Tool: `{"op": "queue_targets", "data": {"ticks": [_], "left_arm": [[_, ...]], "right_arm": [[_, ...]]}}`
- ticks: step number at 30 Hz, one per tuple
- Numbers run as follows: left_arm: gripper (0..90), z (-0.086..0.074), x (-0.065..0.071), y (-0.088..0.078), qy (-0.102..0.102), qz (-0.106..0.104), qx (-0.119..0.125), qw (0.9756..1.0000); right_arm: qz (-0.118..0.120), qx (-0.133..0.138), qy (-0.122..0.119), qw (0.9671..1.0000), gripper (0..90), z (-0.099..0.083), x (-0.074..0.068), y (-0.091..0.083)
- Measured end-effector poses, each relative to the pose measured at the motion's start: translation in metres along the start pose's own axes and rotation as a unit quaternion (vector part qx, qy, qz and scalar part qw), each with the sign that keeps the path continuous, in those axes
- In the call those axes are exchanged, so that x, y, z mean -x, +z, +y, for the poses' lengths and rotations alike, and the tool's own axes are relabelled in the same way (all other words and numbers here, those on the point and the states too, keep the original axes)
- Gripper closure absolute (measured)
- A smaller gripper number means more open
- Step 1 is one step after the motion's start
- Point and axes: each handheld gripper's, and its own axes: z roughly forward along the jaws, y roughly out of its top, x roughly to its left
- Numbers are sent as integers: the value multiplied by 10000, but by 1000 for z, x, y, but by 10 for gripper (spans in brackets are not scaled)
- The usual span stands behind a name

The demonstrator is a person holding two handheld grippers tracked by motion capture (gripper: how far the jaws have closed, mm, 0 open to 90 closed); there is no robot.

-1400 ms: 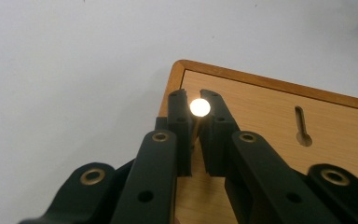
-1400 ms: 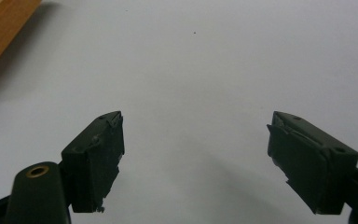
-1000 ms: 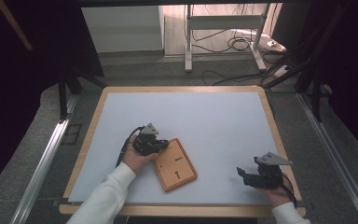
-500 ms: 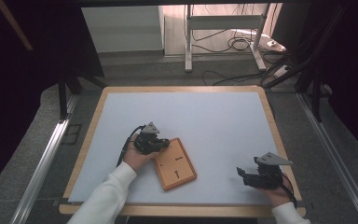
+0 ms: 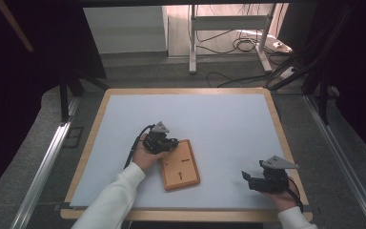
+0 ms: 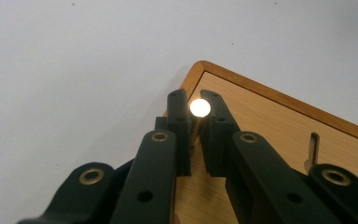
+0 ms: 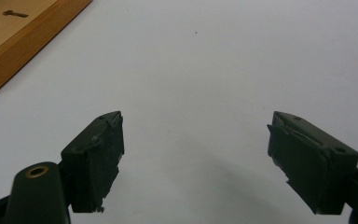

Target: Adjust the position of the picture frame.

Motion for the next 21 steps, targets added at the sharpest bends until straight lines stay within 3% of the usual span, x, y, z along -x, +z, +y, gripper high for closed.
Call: {"op": "queue_targets", "data": {"ticks": [12, 16, 18, 21], "left_arm": [[837, 9, 10, 12, 83, -64, -14, 9999], [829, 9, 9, 12, 17, -108, 13, 9999], [789, 8, 7, 10, -159, -188, 100, 9996], [671, 6, 9, 6, -62, -11, 103, 9999]], "right_arm": [[-11, -12, -11, 10000, 187, 0, 0, 0], [0, -5, 10, 10000, 187, 0, 0, 0], [-3, -9, -16, 10000, 187, 0, 0, 0], [2, 4, -26, 10000, 187, 0, -1, -1]]}}
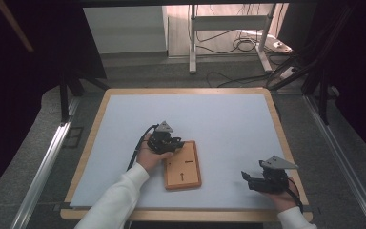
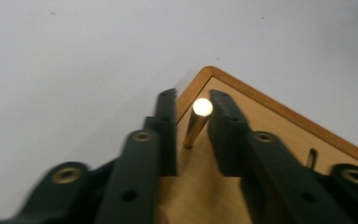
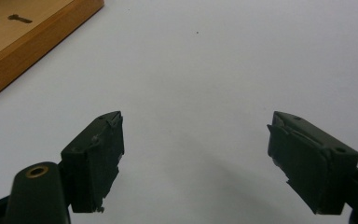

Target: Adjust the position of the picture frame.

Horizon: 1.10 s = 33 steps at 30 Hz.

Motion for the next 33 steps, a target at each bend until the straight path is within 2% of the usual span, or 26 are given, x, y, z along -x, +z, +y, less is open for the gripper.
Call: {"op": "queue_targets", "data": {"ticks": [1, 2, 3, 6, 10, 16, 17, 19, 21, 24, 27, 33], "left_arm": [[633, -2, 2, -7, 75, 163, 31, 9998], [587, -2, 2, -7, 75, 163, 31, 9998], [534, -2, 3, -14, 89, 317, -21, 9995], [455, -4, 6, -22, 139, 395, -62, 9991], [366, -7, 9, -34, 147, 272, -85, 9995], [334, -13, 12, -49, 174, 234, -108, 9995], [333, -16, 12, -55, 207, 255, -110, 9994], [329, -19, 12, -60, 203, 271, -111, 9994], [328, -21, 11, -63, 193, 296, -104, 9993], [327, -20, 10, -63, 169, 288, -113, 9994], [321, -20, 11, -60, 235, 295, -167, 9991], [319, -20, 9, -59, 194, 253, -159, 9994]], "right_arm": [[0, 15, -3, 10000, 187, 0, 0, 0], [0, 15, -3, 10000, 187, 0, 0, 0], [4, 26, 2, 10000, 188, 0, -1, -1], [4, 8, -10, 10000, 189, 0, -1, 0], [32, 25, -37, 10000, 194, 1, -4, 0], [148, 29, -100, 9998, 255, 2, -8, 0], [192, 63, -169, 9997, 365, 4, -11, 0], [282, 123, -190, 9993, 425, 6, -15, -1], [388, 158, -245, 9988, 532, 9, -19, 0], [639, 55, -328, 9974, 721, 13, -27, 5], [883, -82, -396, 9953, 879, 18, -36, 14], [1225, -340, -707, 9894, 900, 28, -61, 36]]}}
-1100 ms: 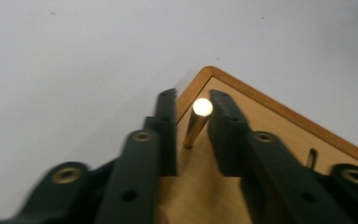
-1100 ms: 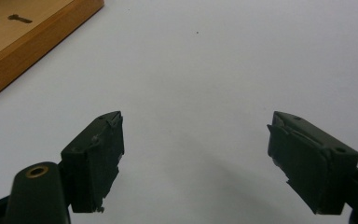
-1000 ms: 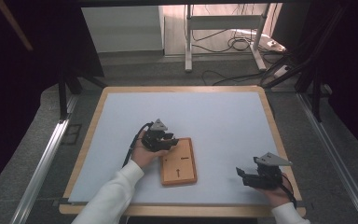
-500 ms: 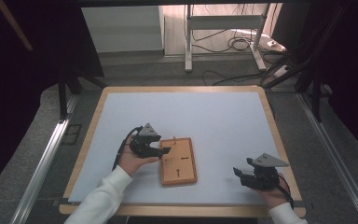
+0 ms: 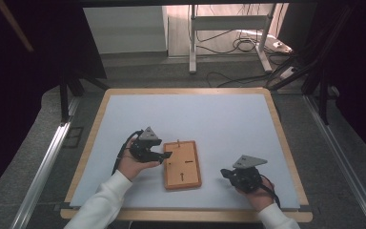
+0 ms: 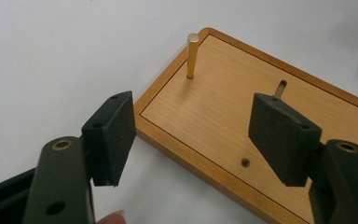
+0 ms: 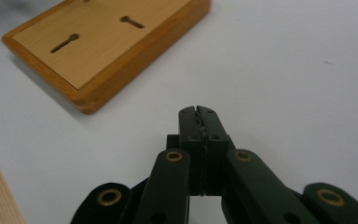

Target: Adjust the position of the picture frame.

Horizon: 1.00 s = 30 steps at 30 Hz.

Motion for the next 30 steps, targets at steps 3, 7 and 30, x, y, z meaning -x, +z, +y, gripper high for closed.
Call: {"op": "queue_targets", "data": {"ticks": [3, 7, 30], "left_arm": [[319, 1, -1, 0, -16, -6, 19, 10000], [319, 2, 0, 0, -3, -20, 35, 10000], [318, 2, -2, 0, -29, -46, 12, 10000]], "right_arm": [[71, -21, -174, 9998, 900, 5, -11, 10], [206, -108, -294, 9993, 900, 8, -22, 18], [407, -335, -547, 9971, 900, 9, -42, 32]]}}
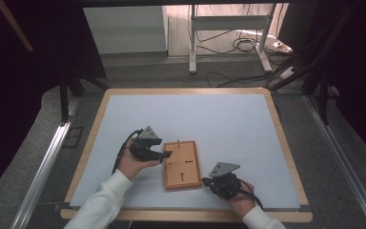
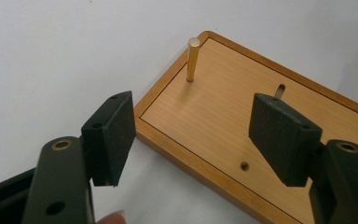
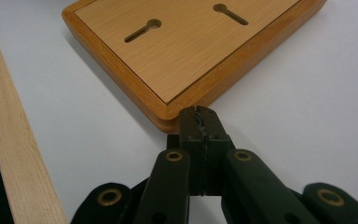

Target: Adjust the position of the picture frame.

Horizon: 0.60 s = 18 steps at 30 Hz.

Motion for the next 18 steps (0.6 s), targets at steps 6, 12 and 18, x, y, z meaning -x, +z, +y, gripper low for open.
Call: {"op": "queue_targets", "data": {"ticks": [6, 12, 18], "left_arm": [[315, 0, 0, 0, -4, -4, -11, 10000], [314, 0, -1, 2, -3, -15, -33, 10000], [314, -1, -1, 0, -19, -20, -3, 10000]], "right_arm": [[29, 83, 41, 10000, 900, 1, -3, -2], [-16, 59, 37, 10000, 900, 2, -5, -2], [-60, -18, 48, 10000, 900, 1, -5, -2]]}}
